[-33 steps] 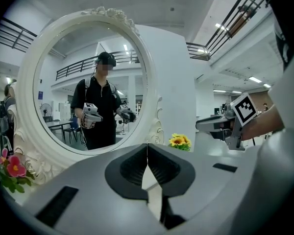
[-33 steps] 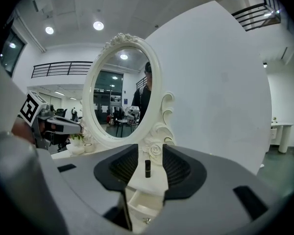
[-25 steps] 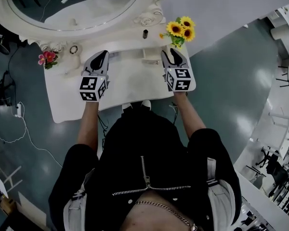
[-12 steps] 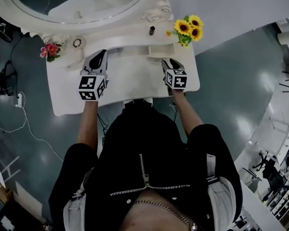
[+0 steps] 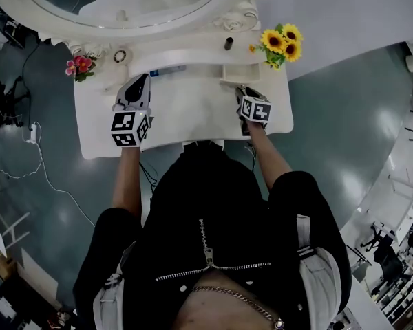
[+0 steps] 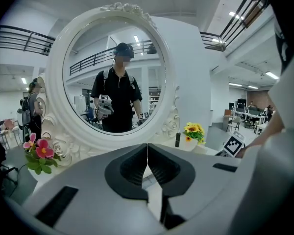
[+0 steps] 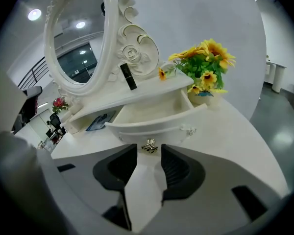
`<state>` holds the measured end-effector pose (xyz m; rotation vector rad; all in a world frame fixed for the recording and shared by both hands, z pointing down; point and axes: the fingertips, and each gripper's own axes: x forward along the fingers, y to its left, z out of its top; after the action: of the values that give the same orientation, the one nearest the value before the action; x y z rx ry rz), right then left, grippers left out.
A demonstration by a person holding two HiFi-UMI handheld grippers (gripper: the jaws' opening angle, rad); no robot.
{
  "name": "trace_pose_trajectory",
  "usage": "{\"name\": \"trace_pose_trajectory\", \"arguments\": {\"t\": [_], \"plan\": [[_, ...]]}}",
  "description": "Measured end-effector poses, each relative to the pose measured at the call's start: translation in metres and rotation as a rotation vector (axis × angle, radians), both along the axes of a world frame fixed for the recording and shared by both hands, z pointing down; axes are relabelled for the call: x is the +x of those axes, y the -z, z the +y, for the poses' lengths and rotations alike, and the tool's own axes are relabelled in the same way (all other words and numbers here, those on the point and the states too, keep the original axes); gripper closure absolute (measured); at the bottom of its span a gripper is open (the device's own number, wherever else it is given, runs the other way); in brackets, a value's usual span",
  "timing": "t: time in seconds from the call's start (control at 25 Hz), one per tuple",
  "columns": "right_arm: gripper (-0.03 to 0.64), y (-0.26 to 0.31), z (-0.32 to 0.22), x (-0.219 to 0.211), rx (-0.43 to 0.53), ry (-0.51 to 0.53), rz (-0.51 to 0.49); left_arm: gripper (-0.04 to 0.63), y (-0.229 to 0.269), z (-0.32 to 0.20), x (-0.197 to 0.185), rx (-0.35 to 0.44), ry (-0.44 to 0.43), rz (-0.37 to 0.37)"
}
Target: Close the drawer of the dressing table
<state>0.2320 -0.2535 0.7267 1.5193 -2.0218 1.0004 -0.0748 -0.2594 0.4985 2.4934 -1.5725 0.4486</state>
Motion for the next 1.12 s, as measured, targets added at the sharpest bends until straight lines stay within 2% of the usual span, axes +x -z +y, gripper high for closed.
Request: {"name": "trace_pose_trajectory", "arguments": {"t": [0.08,0.2,0.4,0.56,0.76,1.12], "plan": [[0.460,-0.002,-0.001,-0.002,-0.011,-0.014,-0.032,0.574,-0.001,0.001,-0.003,-0.002,0.007,-0.001],[0.503,-0.003,-0.005,-0.003,-0.019,-0.061,-0.100,0.574,-0.002,0.001,-0.007,-0.005,0.017,-0.003],[0.512,-0.008,-0.007,-0.002,-0.062,-0.090,-0.138,0.574,-0.006,0.002,-0.010,-0.011,0.025,0.000],[0.516,-0.006,-0.008,-0.002,-0.038,-0.046,-0.041,0.574,-0.008,0.000,-0.011,-0.015,0.020,-0.001],[0.518,0.000,-0.009,-0.002,0.001,0.034,0.200,0.574,-0.008,-0.002,-0.013,-0.014,0.021,0.001],[0.518,0.004,-0.004,-0.008,0.026,0.094,0.314,0.574,-0.010,-0.003,-0.019,-0.018,0.026,0.003]]}}
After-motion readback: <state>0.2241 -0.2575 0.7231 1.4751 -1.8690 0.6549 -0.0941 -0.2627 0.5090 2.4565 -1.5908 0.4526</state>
